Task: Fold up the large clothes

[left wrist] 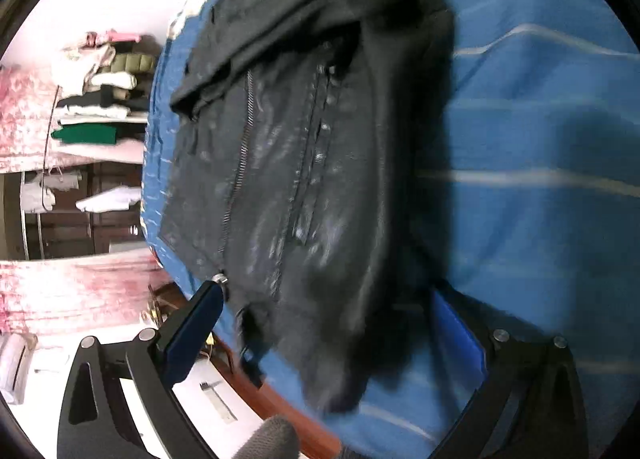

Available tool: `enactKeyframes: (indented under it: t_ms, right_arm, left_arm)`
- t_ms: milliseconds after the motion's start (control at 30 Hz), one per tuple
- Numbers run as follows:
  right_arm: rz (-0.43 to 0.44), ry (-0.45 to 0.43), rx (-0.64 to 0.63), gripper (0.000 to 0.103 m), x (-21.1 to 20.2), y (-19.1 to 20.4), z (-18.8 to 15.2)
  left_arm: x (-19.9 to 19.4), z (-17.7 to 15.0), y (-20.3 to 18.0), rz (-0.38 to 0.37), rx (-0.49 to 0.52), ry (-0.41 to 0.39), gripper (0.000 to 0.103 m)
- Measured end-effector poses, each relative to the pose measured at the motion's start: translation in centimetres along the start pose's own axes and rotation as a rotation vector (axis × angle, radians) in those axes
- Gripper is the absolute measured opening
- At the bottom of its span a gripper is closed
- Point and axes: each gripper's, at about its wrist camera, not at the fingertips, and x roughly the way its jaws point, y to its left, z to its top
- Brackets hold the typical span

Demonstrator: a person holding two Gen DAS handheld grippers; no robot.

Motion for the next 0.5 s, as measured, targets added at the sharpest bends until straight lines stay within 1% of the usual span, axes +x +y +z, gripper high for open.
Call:
enactKeyframes:
  t_ms: [67,100,133,167,200,233,267,300,333,367,433,467,500]
  right_arm:
    - [0.056,0.005,0.001,0.078,0.9,-0.2,0.7]
    - [0.122,0.018,-0.004,0.078,1.8,0.0,1.3]
    - [0.174,0.032,-0.008,0.078,2.5,0.4,1.8]
    - [0.266,0.052,-0.018,0.078,3.9,1.1,2.6]
    - [0.333,0.063,-0.028,0.079,4.9,2.0,3.2]
    - [0.405,0.075,-0.034,0.079,5.8,2.7,3.8]
    - [0.513,0.095,-0.022,0.081,7.3,3.7,4.8]
    - [0.571,0.108,-0.011,0.083,8.2,4.4,5.5]
    - [0.627,0.113,0.000,0.084,9.1,5.3,6.2]
    - [0.703,0.116,0.012,0.084,10.2,6.6,7.1]
    - [0.783,0.128,0.036,0.084,11.7,8.4,8.2]
    - [0.823,0.145,0.069,0.084,12.6,9.3,8.7]
    - [0.837,0.159,0.124,0.084,13.5,9.9,9.1]
  left_arm:
    - [1.2,1.1,1.9,-0.031,-0.082,-0.009,0.103]
    - [1.6,1.8,3.2,-0.030,-0.113,-0.020,0.098]
    - [1.8,2.1,4.2,-0.047,-0.141,-0.027,0.078]
    - [2.0,2.3,5.6,-0.102,-0.181,-0.035,0.059]
    - [1.7,2.3,6.6,-0.151,-0.213,-0.047,0.020]
    - [1.3,2.4,7.3,-0.189,-0.240,-0.066,0.014]
    - [1.0,2.6,8.4,-0.189,-0.253,-0.085,0.013]
    - [0.5,2.8,9.5,-0.191,-0.262,-0.116,0.011]
    - [0.2,2.8,10.0,-0.197,-0.266,-0.128,0.011]
    - [-0.2,2.9,10.5,-0.214,-0.270,-0.134,0.011]
    - [-0.3,3.0,11.4,-0.232,-0.260,-0.145,0.011]
    - [-0.4,2.9,11.7,-0.242,-0.255,-0.150,0.011]
    - [-0.3,2.8,12.0,-0.261,-0.247,-0.153,0.011]
